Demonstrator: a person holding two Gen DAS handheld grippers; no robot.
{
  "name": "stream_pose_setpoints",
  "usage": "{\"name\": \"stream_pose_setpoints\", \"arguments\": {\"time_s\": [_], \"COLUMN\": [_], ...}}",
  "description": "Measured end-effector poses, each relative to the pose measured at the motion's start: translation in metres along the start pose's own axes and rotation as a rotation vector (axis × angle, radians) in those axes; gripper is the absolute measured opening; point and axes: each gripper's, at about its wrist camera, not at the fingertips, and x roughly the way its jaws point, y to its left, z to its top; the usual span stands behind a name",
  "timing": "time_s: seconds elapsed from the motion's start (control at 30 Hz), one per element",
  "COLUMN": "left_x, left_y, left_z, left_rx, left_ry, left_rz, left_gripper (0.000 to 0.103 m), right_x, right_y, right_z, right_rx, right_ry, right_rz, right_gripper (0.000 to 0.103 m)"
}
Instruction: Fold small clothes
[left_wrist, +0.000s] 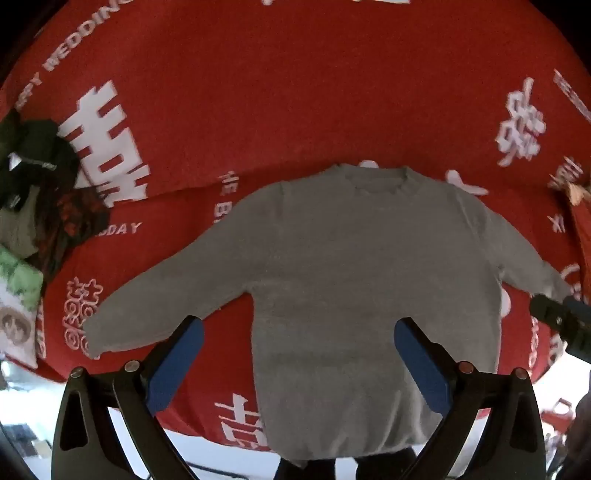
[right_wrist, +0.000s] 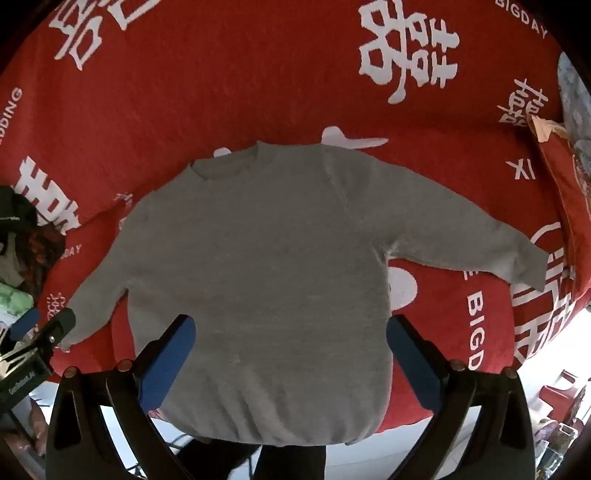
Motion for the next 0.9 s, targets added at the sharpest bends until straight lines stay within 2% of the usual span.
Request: {"name": "stream_pose_setpoints", "arguments": {"time_s": [0.1, 0.2, 0.27, 0.4, 0.47, 0.63, 0.77, 0.9], "left_x": [-0.004, -0.013, -0.018, -0.041, -0.049, -0.066, -0.081, -0.088], "left_y": [-0.007, 0.002, -0.001, -0.002, -0.006, -0.021, -0.039, -0.049], "left_z": [-0.001, -0.006, -0.011, -0.014, -0.015, -0.015, -0.011, -0.005], "left_rx": [0.034, 0.049, 0.07, 0.049, 0.044, -0.007, -0.003, 0.016], "left_ry": [0.019, 0.013, 0.018, 0.014, 0.009, -0.008, -0.02, -0.029], "left_rz": [-0.056, -0.138, -0.14, -0.174, -0.169, -0.134, -0.157, -0.109], "left_gripper": [0.103, 0.103, 0.103, 0.103, 0.103, 0.103, 0.103, 0.103], "right_x": [-0.003, -0.012, -0.021, -0.037, -0.043, -0.057, -0.08, -0.092], "right_y": [-0.004, 0.023, 0.022, 0.022, 0.021, 0.004, -0.002, -0.008], "right_z": [-0.003, -0.007, -0.017, -0.029, -0.029, -0.022, -0.014, -0.004], "right_rx": [0.012, -0.022, -0.018, 0.002, -0.011, -0.01, -0.079, -0.085], "right_ry": [-0.006, -0.022, -0.063, -0.057, -0.067, -0.035, -0.043, -0.071], "right_rz": [-0.029, -0.102, -0.118, -0.081, -0.081, -0.006, -0.039, -0.04], "right_gripper": [0.103, 0.103, 0.103, 0.103, 0.103, 0.103, 0.103, 0.103]}}
